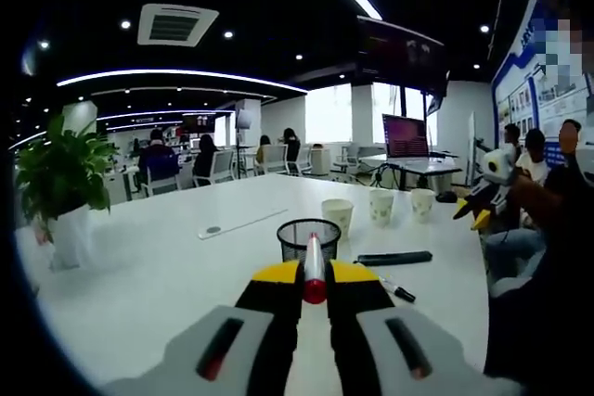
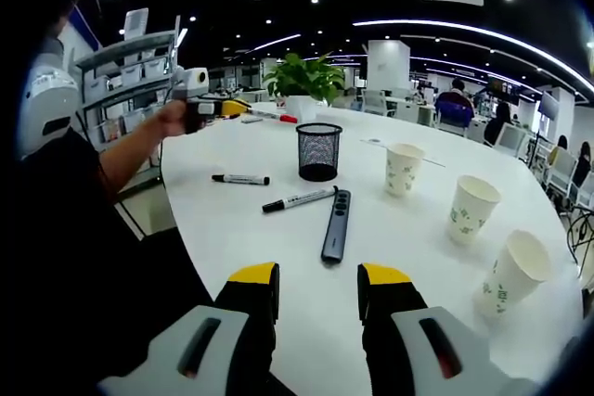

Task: Place the scattered laser pointers and whiteboard markers into the pen holder and stack the scattered paper cups together

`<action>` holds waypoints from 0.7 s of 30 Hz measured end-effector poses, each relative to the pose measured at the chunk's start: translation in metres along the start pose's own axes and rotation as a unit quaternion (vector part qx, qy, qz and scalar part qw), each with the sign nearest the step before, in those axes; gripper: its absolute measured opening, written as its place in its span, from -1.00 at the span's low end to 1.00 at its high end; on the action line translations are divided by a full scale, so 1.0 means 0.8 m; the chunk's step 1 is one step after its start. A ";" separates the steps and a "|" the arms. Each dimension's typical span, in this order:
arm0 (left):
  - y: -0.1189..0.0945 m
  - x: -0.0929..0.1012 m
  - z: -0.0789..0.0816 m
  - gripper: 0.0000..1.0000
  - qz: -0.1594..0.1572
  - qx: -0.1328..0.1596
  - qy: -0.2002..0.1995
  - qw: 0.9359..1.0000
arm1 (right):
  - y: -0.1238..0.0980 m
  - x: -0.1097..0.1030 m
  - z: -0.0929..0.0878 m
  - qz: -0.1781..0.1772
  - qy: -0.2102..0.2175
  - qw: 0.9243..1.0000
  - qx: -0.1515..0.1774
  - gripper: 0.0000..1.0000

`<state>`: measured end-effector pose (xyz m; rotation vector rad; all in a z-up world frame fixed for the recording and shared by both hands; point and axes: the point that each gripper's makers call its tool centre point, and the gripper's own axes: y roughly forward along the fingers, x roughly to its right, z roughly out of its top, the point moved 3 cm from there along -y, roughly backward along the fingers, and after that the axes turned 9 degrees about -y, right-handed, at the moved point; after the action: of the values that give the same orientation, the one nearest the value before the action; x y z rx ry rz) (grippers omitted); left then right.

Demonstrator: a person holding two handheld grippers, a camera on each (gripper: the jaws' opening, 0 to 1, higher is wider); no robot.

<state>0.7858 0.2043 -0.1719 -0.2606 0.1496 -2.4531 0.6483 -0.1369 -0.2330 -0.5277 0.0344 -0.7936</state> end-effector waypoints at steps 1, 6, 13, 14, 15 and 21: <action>0.001 0.001 0.000 -0.75 0.000 0.000 0.000 1.000 | -0.001 0.000 0.000 0.000 0.000 1.000 0.000 -0.27; 0.004 0.003 0.003 -0.75 -0.003 0.000 0.004 1.000 | -0.002 0.000 -0.001 -0.001 0.000 1.000 0.000 -0.27; 0.007 0.002 0.009 -0.75 -0.002 0.003 0.007 1.000 | -0.001 -0.001 -0.002 0.001 0.000 1.000 -0.001 -0.27; 0.008 0.001 0.010 -0.75 -0.002 0.003 0.007 1.000 | -0.001 -0.001 -0.001 0.001 0.000 1.000 -0.001 -0.27; 0.008 0.001 0.010 -0.75 -0.002 0.003 0.008 1.000 | -0.001 -0.001 -0.001 0.002 -0.001 1.000 -0.001 -0.27; 0.015 -0.001 0.014 -0.75 -0.003 0.002 0.010 1.000 | -0.003 0.001 -0.003 0.000 0.000 1.000 -0.002 -0.27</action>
<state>0.7962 0.1947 -0.1631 -0.2343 0.1541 -2.4629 0.6468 -0.1399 -0.2336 -0.5313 0.0360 -0.7942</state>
